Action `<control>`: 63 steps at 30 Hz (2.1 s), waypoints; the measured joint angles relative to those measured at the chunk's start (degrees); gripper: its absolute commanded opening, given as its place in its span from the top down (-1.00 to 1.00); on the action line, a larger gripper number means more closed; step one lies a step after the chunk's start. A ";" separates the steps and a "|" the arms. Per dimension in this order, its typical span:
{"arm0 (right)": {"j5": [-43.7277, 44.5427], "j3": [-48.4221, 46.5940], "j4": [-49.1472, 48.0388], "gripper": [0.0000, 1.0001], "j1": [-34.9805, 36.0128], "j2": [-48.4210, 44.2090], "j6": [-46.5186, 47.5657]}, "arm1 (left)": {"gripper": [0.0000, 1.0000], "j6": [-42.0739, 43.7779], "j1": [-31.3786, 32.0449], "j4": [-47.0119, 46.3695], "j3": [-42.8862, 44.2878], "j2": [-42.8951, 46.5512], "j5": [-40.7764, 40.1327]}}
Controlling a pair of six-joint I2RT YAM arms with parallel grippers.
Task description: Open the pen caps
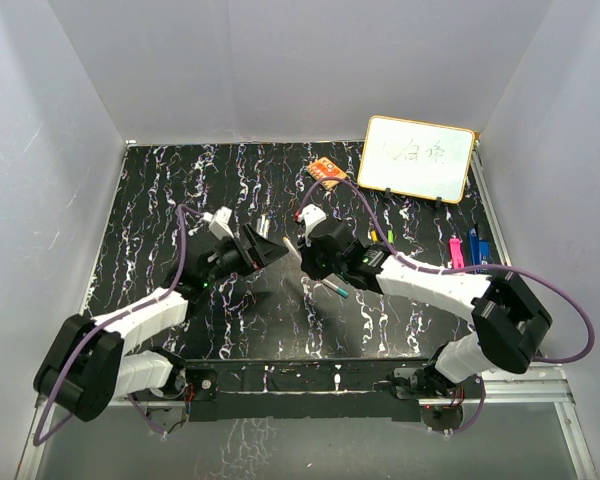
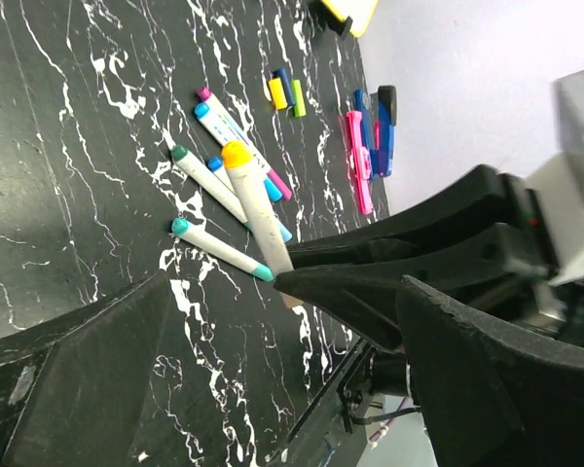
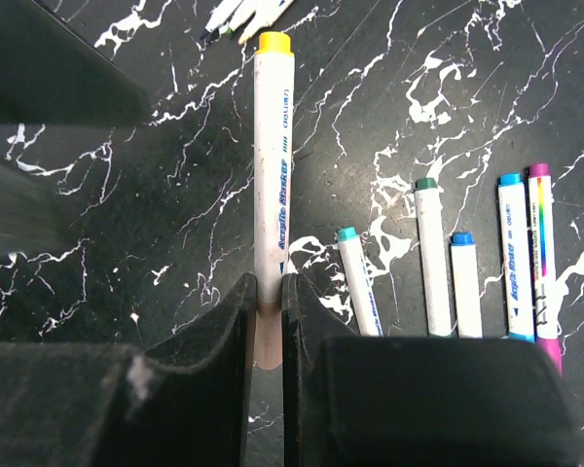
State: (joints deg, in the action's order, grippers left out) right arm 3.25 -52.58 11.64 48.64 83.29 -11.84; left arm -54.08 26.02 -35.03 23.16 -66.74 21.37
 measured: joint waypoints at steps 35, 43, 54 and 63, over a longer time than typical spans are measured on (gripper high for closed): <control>-1.46 -0.70 -0.33 1.00 0.00 -4.37 1.01 | 0.68 -2.64 7.91 -10.82 8.13 -17.51 -2.91; -0.96 -0.76 -0.22 0.07 0.04 -4.37 0.87 | 1.00 -3.23 8.00 -11.72 8.26 -17.49 -2.49; -0.85 -1.66 0.22 -0.02 0.07 -4.52 1.20 | 1.00 -3.67 8.00 -8.37 9.16 -16.26 -3.80; -1.84 -1.64 0.09 0.21 0.07 -3.76 1.20 | 1.00 -4.20 8.00 -7.15 10.12 -14.12 -4.44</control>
State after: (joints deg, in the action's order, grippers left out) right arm 1.41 -54.22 11.73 48.71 79.53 -10.63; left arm -58.28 34.02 -42.17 33.28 -80.86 16.93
